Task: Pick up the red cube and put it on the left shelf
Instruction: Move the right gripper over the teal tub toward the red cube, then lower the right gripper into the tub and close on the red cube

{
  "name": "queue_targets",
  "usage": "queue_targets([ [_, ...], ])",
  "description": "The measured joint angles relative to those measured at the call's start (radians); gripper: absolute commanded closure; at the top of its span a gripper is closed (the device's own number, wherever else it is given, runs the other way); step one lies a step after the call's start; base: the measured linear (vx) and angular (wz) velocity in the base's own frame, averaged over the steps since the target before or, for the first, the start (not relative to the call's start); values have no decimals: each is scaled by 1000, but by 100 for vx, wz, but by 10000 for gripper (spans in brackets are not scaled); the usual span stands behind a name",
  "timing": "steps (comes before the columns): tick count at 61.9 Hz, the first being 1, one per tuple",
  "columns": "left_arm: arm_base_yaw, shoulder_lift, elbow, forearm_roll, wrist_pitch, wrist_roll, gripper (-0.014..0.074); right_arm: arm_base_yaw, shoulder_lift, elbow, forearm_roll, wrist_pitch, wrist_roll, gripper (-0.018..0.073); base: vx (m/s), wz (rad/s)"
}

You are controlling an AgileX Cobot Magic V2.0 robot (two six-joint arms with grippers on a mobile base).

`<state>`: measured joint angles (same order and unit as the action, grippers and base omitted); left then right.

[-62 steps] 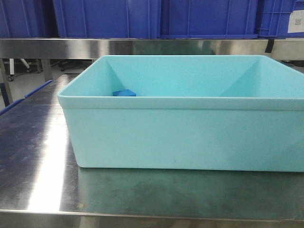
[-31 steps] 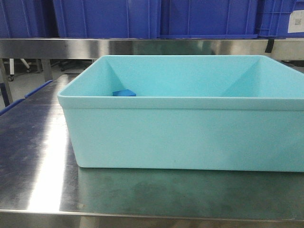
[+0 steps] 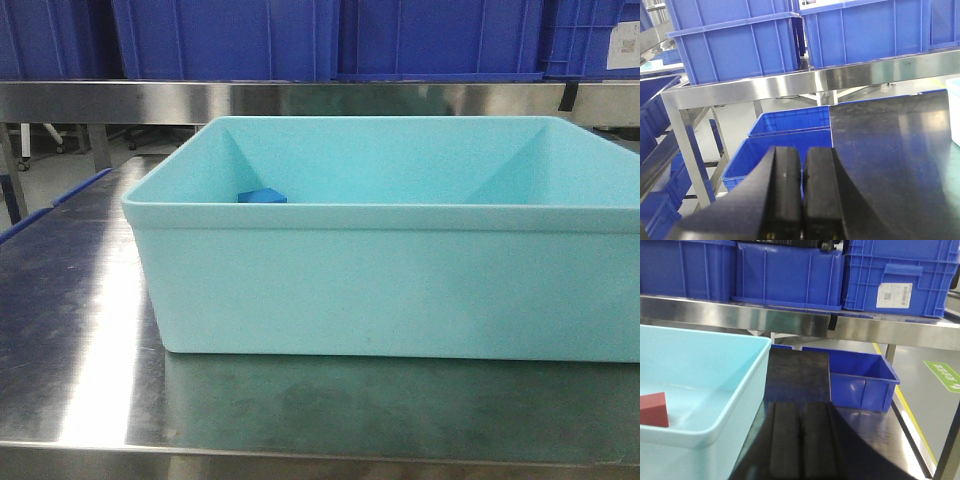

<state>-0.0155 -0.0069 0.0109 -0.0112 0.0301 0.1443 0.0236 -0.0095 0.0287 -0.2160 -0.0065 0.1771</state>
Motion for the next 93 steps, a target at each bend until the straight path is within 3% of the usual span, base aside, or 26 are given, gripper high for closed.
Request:
queue_targets([
  [19,0,0,0,0,0,0,491,0,35,-36,0,-13,12,509,0,0],
  [44,0,0,0,0,0,0,491,13,664,-491,0,-13,30,508,0,0],
  [54,0,0,0,0,0,0,491,115,918,-717,0,40,36,426,0,0],
  [71,0,0,0,0,0,0,491,351,1327,-1083,2,382,38,32,0,0],
  [81,0,0,0,0,0,0,491,431,1533,-1255,4,633,7,1,0,0],
  [93,0,0,0,0,0,0,491,494,1678,-1360,10,728,-20,1,0,0],
])
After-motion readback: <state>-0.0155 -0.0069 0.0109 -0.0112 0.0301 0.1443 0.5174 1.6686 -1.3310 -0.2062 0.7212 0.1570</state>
